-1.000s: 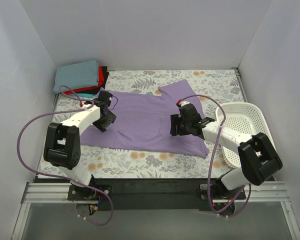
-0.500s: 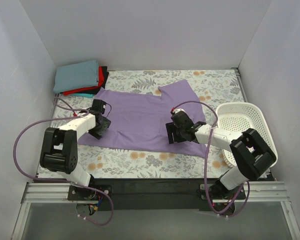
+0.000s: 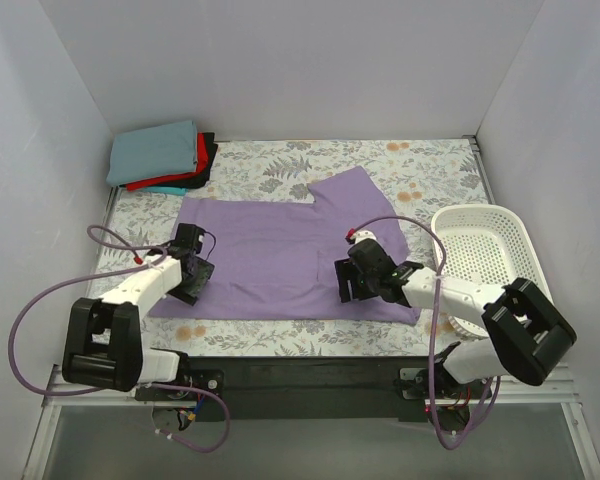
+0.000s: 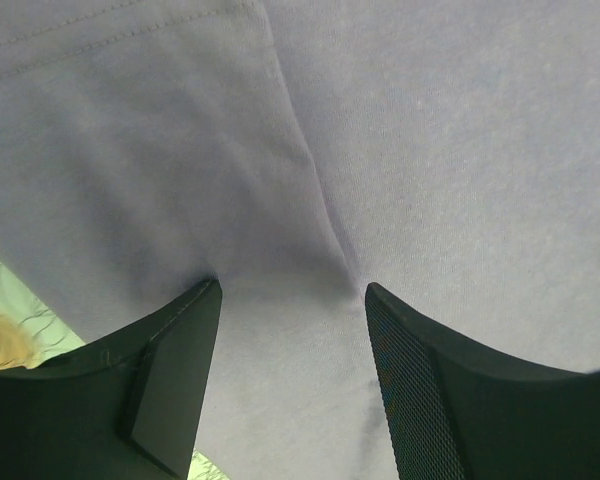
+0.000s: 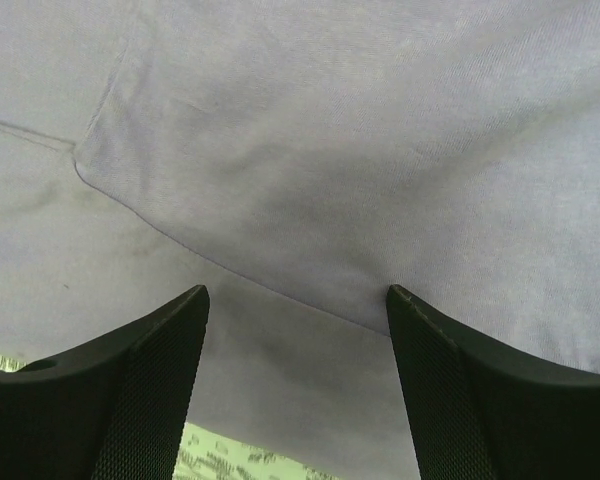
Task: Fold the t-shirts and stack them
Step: Fold the tshirt
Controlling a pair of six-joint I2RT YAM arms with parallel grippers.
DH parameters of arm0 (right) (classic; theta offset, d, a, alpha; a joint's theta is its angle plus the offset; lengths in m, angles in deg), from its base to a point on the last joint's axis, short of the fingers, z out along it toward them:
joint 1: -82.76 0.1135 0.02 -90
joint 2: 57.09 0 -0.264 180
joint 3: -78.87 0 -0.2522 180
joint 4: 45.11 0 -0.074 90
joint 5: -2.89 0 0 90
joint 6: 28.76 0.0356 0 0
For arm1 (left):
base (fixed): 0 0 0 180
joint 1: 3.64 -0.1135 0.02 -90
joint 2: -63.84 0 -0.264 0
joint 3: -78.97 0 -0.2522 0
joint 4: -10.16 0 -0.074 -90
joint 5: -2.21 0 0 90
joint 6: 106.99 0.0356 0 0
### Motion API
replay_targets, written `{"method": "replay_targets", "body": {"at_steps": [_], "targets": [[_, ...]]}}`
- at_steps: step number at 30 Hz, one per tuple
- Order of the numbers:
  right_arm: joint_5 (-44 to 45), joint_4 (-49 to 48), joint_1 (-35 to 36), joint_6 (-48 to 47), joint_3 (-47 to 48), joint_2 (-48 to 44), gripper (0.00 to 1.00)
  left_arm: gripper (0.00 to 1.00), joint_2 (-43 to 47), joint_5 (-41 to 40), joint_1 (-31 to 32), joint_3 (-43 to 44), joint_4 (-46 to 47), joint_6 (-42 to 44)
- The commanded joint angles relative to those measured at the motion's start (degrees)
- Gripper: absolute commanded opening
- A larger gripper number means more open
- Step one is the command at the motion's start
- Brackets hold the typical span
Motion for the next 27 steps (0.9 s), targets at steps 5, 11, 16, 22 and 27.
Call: {"method": "replay_targets", "body": {"at_steps": [5,11,16,22,27], "targets": [[-5.88,13.32,2.35,4.73,-6.54,-5.62,0.79,0.59,5.82,1.25,-0.40,-5.71,-9.62,0.13],[-4.91,17.46,1.74,2.72,3.98,-8.89,0.86,0.59,4.34,-2.34,-0.58,6.57,-9.89,5.04],[-10.78,16.15,-9.75,-4.40,23.49,0.06,0.90,0.59,-4.01,-1.91,-4.44,24.74,-5.15,6.29],[-14.23,12.11,-21.02,-6.43,41.61,13.60,0.89,0.55,-23.74,-8.93,-5.94,41.89,-5.57,8.92],[-16.16,9.47,-25.15,-5.72,48.30,20.46,0.88,0.43,-37.75,-15.24,-6.47,57.55,-8.56,12.79]]}}
